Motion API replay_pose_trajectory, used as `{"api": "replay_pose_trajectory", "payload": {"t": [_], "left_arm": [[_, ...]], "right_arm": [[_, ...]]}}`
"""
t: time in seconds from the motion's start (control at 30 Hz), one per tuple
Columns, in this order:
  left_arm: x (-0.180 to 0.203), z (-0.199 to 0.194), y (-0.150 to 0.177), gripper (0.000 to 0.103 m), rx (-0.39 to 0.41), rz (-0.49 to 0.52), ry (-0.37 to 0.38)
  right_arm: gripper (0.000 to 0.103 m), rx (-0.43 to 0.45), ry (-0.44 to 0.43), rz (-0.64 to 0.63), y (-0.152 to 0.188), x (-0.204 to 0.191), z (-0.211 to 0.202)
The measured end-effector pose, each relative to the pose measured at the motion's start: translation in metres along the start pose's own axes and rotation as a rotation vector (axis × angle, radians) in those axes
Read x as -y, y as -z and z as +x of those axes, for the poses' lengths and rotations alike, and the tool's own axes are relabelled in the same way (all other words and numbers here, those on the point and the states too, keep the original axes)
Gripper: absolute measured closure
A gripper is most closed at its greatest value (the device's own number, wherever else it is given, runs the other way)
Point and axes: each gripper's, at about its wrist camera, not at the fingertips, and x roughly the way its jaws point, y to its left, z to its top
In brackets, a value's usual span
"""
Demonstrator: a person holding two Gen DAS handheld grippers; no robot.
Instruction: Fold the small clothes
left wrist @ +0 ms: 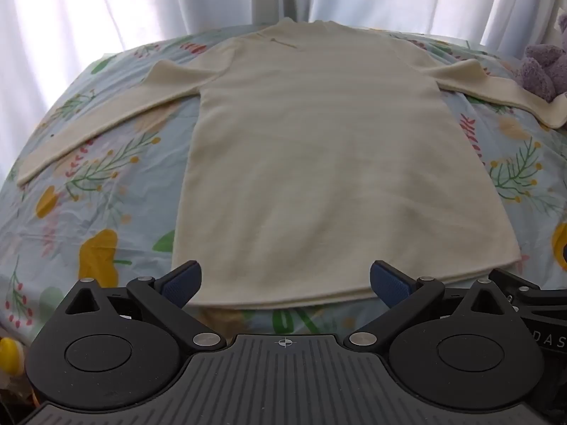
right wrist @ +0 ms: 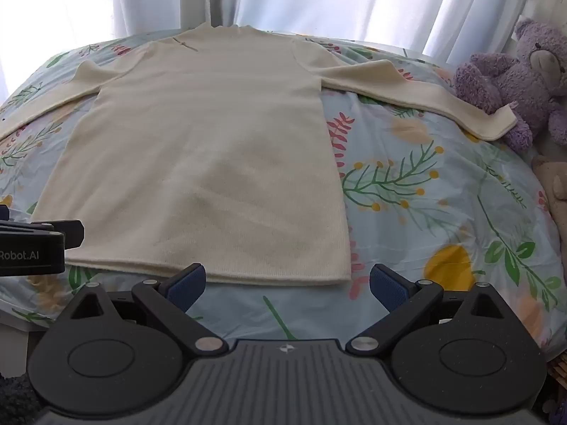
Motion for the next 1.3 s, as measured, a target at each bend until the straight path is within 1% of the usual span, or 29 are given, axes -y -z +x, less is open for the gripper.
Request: {"api": "replay_pose_trajectory", "payload": {"t": [0.77, 1.3], "left_arm": [[0.0033, 0.0032, 0.0039, 0.0, -0.009, -0.001, 0.002], [-0.0054, 0.0061, 0.0013, 0.0, -0.021, -0.02, 0.009]], "right_arm": [[0.004, 0.008, 0.0, -0.003, -0.0051, -0.0032, -0.0026], [0.004, 0.006, -0.002, -0.014, -0.0091, -0.0072, -0.0004]]}}
